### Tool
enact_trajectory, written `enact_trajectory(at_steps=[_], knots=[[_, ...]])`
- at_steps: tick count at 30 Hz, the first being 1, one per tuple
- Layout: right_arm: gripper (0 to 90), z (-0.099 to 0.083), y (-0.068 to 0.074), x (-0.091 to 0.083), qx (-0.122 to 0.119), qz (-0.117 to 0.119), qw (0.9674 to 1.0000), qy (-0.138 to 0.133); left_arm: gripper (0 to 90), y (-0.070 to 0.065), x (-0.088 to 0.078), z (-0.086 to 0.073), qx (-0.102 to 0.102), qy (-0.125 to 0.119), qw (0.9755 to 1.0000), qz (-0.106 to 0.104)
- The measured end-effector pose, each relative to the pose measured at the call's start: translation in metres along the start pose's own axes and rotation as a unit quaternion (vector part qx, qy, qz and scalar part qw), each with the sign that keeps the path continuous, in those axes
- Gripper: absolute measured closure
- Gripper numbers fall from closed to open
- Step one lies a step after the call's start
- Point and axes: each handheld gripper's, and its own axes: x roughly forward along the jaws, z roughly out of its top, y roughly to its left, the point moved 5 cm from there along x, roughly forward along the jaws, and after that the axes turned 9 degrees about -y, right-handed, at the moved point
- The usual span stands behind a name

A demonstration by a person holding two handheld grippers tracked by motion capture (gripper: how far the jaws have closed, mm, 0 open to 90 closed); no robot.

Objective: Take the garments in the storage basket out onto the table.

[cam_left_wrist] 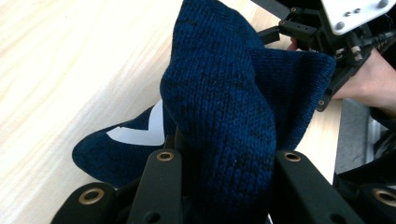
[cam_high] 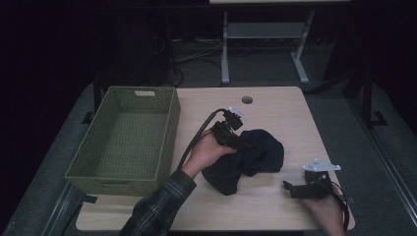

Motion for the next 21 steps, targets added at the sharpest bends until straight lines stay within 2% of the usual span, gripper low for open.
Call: enact_trajectory(at_steps=[7, 14, 21], knots=[[3.2, 0.000, 0.000, 0.000, -0.001, 0.000, 1.0000, 0.000, 72.1, 0.015, 0.012, -0.016, -0.024, 0.003, 0.9997, 0.001], [3.3, 0.000, 0.000, 0.000, -0.001, 0.000, 1.0000, 0.000, 72.3, 0.021, 0.024, -0.029, -0.044, 0.002, 0.9990, -0.008], [3.3, 0.000, 0.000, 0.000, -0.001, 0.000, 1.0000, 0.000, 72.5, 0.021, 0.035, -0.034, -0.042, 0.007, 0.9991, -0.005]])
